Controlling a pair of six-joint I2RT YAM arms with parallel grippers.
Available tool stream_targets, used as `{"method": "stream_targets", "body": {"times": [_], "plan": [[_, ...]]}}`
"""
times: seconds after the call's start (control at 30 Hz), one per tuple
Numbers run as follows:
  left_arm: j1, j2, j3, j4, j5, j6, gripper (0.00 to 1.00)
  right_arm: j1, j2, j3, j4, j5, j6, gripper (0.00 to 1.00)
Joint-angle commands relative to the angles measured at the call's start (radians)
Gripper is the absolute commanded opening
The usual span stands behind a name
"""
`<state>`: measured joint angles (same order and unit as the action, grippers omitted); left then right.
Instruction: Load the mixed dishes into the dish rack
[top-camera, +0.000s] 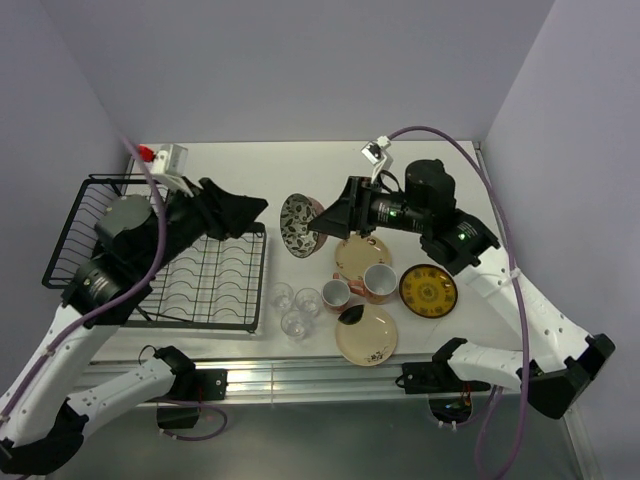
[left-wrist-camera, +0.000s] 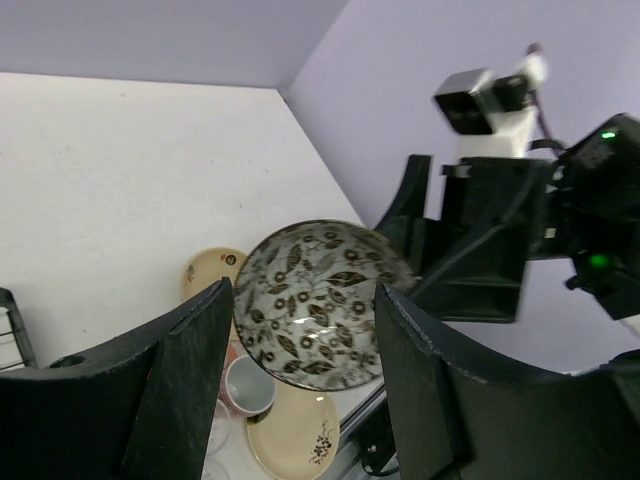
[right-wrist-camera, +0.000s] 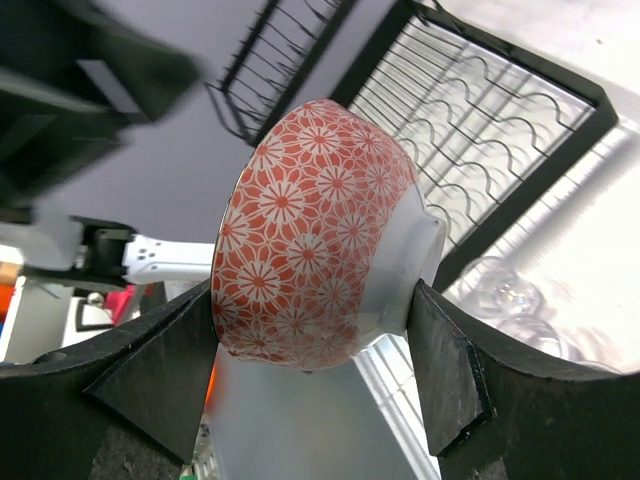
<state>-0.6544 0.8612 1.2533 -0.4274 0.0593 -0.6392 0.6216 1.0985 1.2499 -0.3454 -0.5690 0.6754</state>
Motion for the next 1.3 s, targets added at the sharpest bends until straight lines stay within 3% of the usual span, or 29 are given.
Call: {"method": "stream_targets", "body": {"times": [0.0, 0.4, 0.9, 1.27], "plan": [[-0.004, -0.037, 0.118, -0.089, -0.087, 0.012, 0.64, 0.003, 0.058, 0.081, 0.033, -0.014, -0.071, 0.00], [-0.004, 0.001, 0.377, -0.215, -0.024, -0.020, 0.62, 0.090, 0.372, 0.302, 0.005, 0.043, -0.321, 0.00], [-0.004, -0.048, 0.459, -0.284, -0.021, -0.014, 0.63, 0.230, 0.805, 0.644, 0.019, 0.064, -0.546, 0.00], [-0.004, -0.051, 0.416, -0.235, 0.007, 0.018, 0.64, 0.247, 0.972, 0.752, -0.020, 0.103, -0.775, 0.00]]}}
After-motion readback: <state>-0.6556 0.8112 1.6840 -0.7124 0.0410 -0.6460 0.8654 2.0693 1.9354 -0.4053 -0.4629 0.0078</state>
